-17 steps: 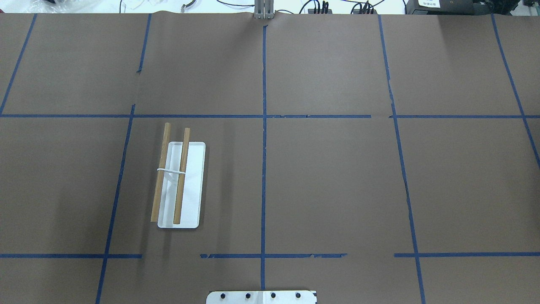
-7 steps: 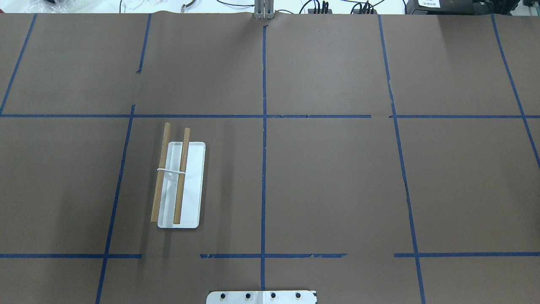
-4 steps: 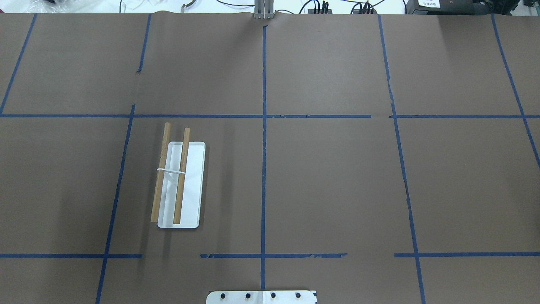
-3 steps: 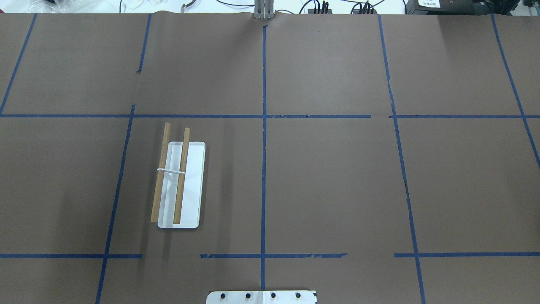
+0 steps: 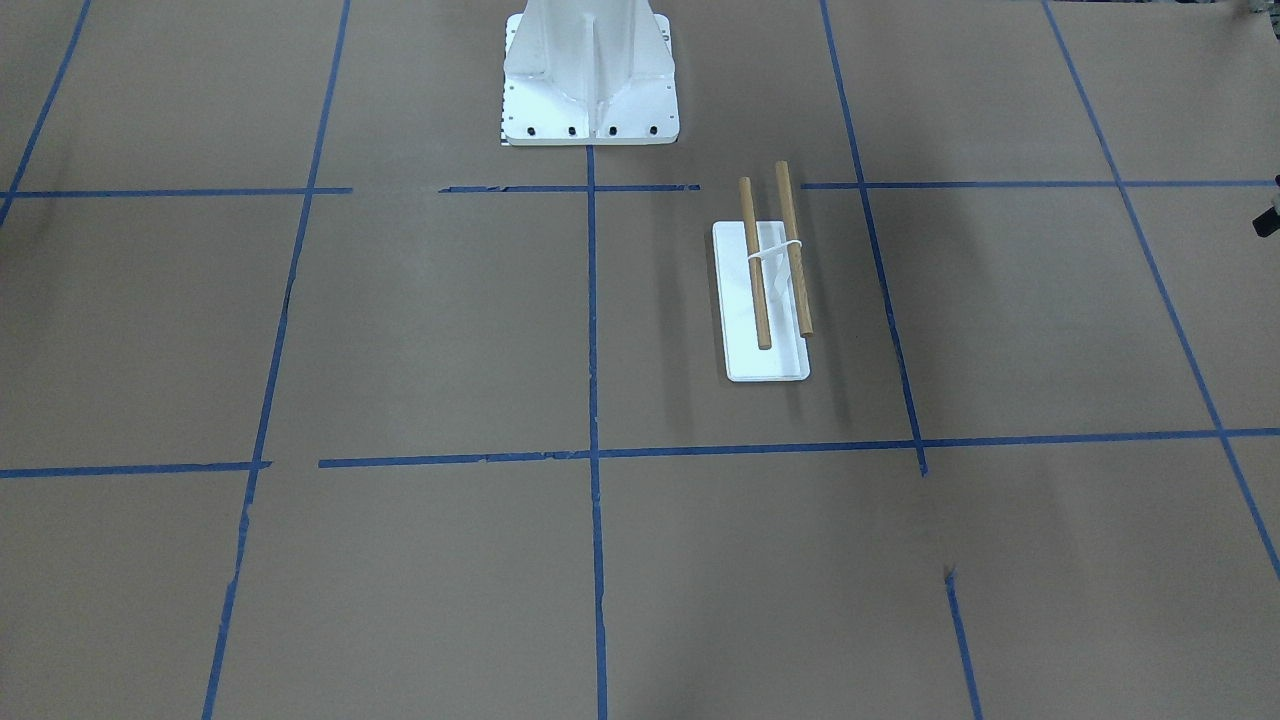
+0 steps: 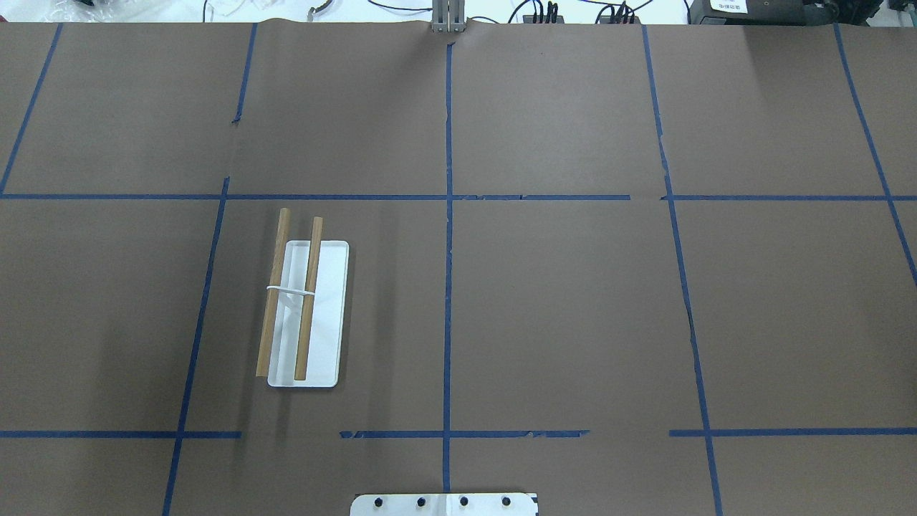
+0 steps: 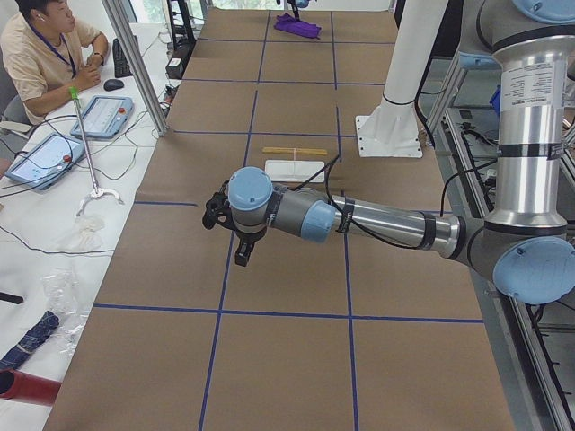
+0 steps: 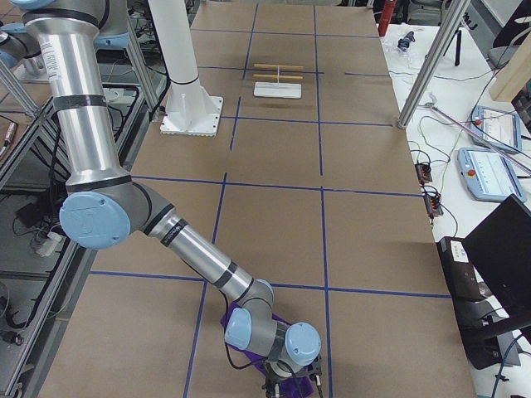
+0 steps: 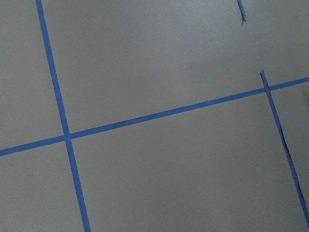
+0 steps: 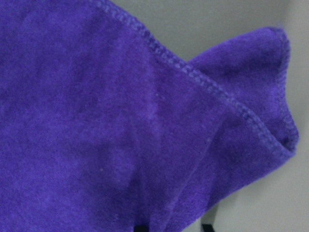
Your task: Hang towel on rack
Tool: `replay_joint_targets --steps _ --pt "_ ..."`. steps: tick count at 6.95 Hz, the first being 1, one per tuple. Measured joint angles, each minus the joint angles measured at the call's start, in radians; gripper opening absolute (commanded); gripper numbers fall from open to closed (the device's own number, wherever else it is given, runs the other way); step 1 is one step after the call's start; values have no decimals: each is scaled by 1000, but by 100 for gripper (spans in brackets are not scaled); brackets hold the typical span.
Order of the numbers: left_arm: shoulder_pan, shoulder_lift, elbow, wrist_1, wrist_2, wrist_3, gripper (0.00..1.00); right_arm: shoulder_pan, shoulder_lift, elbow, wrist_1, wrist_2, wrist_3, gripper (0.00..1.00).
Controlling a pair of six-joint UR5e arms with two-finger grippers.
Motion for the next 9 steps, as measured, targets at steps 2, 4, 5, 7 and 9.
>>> replay_joint_targets --steps 2,4,5,7,9 --pt "-1 1 0 1 0 0 100 -4 3 0 -1 1 15 0" --pt "-1 1 0 1 0 1 100 -6 11 7 -3 9 21 0" --pt "-2 2 -2 1 0 1 100 -6 21 25 -6 16 24 0" --pt "-2 4 -2 1 0 0 100 1 12 163 -86 83 21 0" --pt "-1 0 0 -4 0 2 100 16 -26 426 -268 141 15 0"
